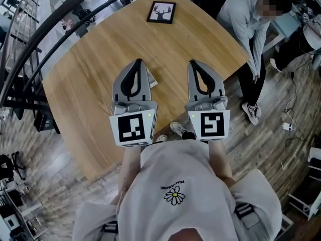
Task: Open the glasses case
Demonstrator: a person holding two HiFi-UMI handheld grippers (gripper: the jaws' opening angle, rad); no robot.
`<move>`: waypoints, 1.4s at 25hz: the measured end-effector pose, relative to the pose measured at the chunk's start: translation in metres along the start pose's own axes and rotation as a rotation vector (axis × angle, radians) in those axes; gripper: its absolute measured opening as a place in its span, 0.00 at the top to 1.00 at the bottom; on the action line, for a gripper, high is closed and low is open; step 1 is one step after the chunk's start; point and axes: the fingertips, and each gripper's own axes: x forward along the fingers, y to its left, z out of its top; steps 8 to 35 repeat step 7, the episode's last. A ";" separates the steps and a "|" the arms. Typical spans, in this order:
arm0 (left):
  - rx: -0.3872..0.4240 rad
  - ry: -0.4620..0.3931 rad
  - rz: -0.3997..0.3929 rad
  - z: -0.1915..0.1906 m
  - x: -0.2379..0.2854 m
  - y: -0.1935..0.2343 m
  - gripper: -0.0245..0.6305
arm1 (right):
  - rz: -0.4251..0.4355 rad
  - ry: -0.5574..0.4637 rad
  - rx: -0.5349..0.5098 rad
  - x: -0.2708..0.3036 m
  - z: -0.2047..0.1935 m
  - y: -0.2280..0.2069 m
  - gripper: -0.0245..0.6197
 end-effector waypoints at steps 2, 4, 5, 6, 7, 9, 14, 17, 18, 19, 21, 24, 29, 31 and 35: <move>-0.001 0.002 0.006 -0.003 -0.001 0.001 0.94 | 0.000 -0.003 0.009 -0.001 -0.003 0.000 0.95; -0.003 0.002 0.011 -0.007 -0.002 0.004 0.94 | -0.002 -0.001 0.015 -0.001 -0.006 0.002 0.95; -0.004 0.001 0.014 -0.009 -0.002 0.006 0.94 | -0.002 0.000 0.017 0.000 -0.008 0.003 0.95; -0.005 0.002 0.017 -0.010 -0.003 0.009 0.94 | -0.002 0.000 0.018 0.001 -0.009 0.005 0.95; -0.007 0.002 0.020 -0.012 -0.003 0.011 0.94 | -0.001 0.000 0.020 0.002 -0.011 0.007 0.95; -0.007 0.002 0.020 -0.012 -0.003 0.011 0.94 | -0.001 0.000 0.020 0.002 -0.011 0.007 0.95; -0.007 0.002 0.020 -0.012 -0.003 0.011 0.94 | -0.001 0.000 0.020 0.002 -0.011 0.007 0.95; -0.007 0.002 0.020 -0.012 -0.003 0.011 0.94 | -0.001 0.000 0.020 0.002 -0.011 0.007 0.95; -0.007 0.002 0.020 -0.012 -0.003 0.011 0.94 | -0.001 0.000 0.020 0.002 -0.011 0.007 0.95; -0.007 0.002 0.020 -0.012 -0.003 0.011 0.94 | -0.001 0.000 0.020 0.002 -0.011 0.007 0.95; -0.007 0.002 0.020 -0.012 -0.003 0.011 0.94 | -0.001 0.000 0.020 0.002 -0.011 0.007 0.95; -0.007 0.002 0.020 -0.012 -0.003 0.011 0.94 | -0.001 0.000 0.020 0.002 -0.011 0.007 0.95; -0.007 0.002 0.020 -0.012 -0.003 0.011 0.94 | -0.001 0.000 0.020 0.002 -0.011 0.007 0.95; -0.007 0.002 0.020 -0.012 -0.003 0.011 0.94 | -0.001 0.000 0.020 0.002 -0.011 0.007 0.95; -0.007 0.002 0.020 -0.012 -0.003 0.011 0.94 | -0.001 0.000 0.020 0.002 -0.011 0.007 0.95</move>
